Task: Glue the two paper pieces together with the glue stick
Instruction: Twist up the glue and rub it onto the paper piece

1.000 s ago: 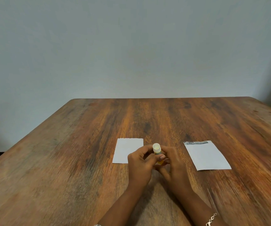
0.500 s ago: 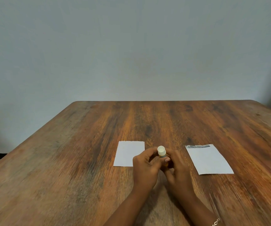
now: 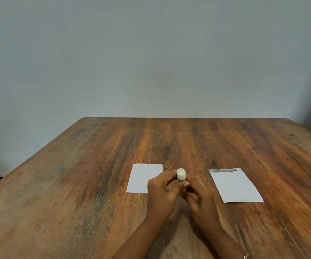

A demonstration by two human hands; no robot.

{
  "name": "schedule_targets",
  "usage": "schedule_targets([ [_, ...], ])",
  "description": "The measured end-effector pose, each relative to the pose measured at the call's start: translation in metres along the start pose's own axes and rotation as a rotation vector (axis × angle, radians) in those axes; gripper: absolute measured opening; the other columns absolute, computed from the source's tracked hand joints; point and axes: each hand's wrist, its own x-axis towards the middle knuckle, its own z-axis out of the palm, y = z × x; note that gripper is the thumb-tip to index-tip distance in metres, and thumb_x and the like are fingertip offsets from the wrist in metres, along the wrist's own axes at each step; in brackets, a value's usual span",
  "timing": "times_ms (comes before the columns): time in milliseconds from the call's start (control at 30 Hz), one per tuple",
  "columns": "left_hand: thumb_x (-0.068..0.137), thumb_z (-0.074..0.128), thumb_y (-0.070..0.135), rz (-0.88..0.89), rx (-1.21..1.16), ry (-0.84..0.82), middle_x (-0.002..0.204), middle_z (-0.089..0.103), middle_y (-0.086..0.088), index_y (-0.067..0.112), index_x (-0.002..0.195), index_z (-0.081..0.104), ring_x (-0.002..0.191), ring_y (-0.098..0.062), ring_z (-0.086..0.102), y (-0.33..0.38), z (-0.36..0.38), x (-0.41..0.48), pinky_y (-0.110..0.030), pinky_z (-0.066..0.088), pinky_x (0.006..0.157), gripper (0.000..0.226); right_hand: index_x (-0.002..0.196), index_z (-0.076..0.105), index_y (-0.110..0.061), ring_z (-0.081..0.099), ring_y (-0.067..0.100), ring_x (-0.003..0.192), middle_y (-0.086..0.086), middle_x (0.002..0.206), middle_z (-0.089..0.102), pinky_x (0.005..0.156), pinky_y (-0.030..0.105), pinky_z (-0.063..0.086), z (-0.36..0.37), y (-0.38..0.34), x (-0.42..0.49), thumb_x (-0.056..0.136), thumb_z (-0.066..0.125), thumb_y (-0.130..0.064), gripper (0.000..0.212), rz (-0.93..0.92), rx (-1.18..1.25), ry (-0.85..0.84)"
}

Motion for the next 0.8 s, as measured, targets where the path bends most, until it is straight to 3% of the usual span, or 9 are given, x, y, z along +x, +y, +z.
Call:
schedule_targets([
  [167, 0.072, 0.073, 0.003, -0.03, -0.029, 0.012, 0.078, 0.069, 0.016, 0.025, 0.088, 0.07, 0.079, 0.002, 0.067, 0.001, -0.002, 0.001, -0.007, 0.05, 0.069, 0.027, 0.112, 0.047, -0.045, 0.057, -0.005, 0.099, -0.018, 0.105, 0.058, 0.077, 0.004, 0.045, 0.007, -0.005, -0.001, 0.081, 0.052, 0.001, 0.056, 0.001, 0.046, -0.049],
  [267, 0.073, 0.073, 0.005, -0.059, -0.032, 0.01, 0.077, 0.069, 0.017, 0.018, 0.089, 0.072, 0.079, 0.002, 0.066, -0.001, 0.002, 0.0, -0.007, 0.05, 0.068, 0.021, 0.11, 0.05, -0.043, 0.055, -0.003, 0.091, -0.01, 0.093, 0.053, 0.069, 0.008, 0.048, 0.01, -0.002, 0.0, 0.082, 0.06, -0.002, 0.05, 0.033, -0.053, 0.002],
  [367, 0.073, 0.072, 0.003, -0.058, -0.047, -0.005, 0.074, 0.068, 0.015, 0.014, 0.087, 0.073, 0.076, 0.002, 0.066, -0.002, 0.001, 0.001, -0.006, 0.049, 0.064, 0.018, 0.112, 0.057, -0.041, 0.06, 0.012, 0.088, 0.002, 0.091, 0.06, 0.07, 0.023, 0.054, 0.003, 0.001, 0.001, 0.083, 0.059, 0.0, 0.049, 0.054, 0.035, -0.031],
  [500, 0.073, 0.071, 0.001, -0.033, -0.049, -0.046, 0.072, 0.068, 0.011, 0.008, 0.088, 0.072, 0.072, 0.001, 0.066, 0.0, -0.001, 0.004, -0.007, 0.048, 0.061, 0.017, 0.111, 0.062, -0.034, 0.064, 0.009, 0.101, -0.007, 0.104, 0.068, 0.078, 0.016, 0.053, 0.0, -0.003, 0.001, 0.084, 0.055, 0.005, 0.048, 0.105, 0.294, -0.069],
  [567, 0.073, 0.071, 0.0, -0.034, -0.049, -0.037, 0.072, 0.068, 0.011, 0.009, 0.089, 0.073, 0.072, 0.001, 0.066, 0.0, -0.002, 0.004, -0.007, 0.049, 0.062, 0.018, 0.11, 0.059, -0.04, 0.062, 0.003, 0.097, -0.008, 0.103, 0.067, 0.076, 0.01, 0.05, 0.003, -0.004, 0.0, 0.083, 0.055, 0.007, 0.054, 0.081, 0.202, -0.054],
  [633, 0.074, 0.071, 0.002, -0.042, -0.041, -0.031, 0.072, 0.068, 0.013, 0.011, 0.09, 0.073, 0.072, 0.002, 0.066, -0.001, -0.001, 0.004, -0.007, 0.049, 0.063, 0.019, 0.105, 0.054, -0.05, 0.058, 0.001, 0.084, -0.002, 0.088, 0.058, 0.066, 0.006, 0.046, 0.006, -0.005, 0.002, 0.081, 0.061, 0.002, 0.057, 0.058, 0.066, 0.005],
  [733, 0.074, 0.07, 0.002, -0.051, -0.037, -0.033, 0.071, 0.068, 0.013, 0.012, 0.089, 0.073, 0.072, 0.002, 0.066, -0.003, -0.002, 0.003, -0.008, 0.049, 0.062, 0.018, 0.102, 0.05, -0.054, 0.054, 0.01, 0.074, 0.007, 0.077, 0.05, 0.06, 0.014, 0.046, 0.005, -0.002, 0.003, 0.08, 0.065, -0.004, 0.057, 0.069, 0.009, 0.029],
  [800, 0.074, 0.069, 0.0, -0.054, -0.045, -0.045, 0.071, 0.068, 0.012, 0.011, 0.089, 0.073, 0.072, 0.002, 0.066, -0.003, -0.003, 0.003, -0.006, 0.048, 0.06, 0.019, 0.105, 0.052, -0.052, 0.057, 0.014, 0.076, 0.007, 0.079, 0.052, 0.065, 0.021, 0.05, 0.003, -0.001, 0.003, 0.081, 0.063, -0.002, 0.057, 0.085, 0.026, -0.001],
])
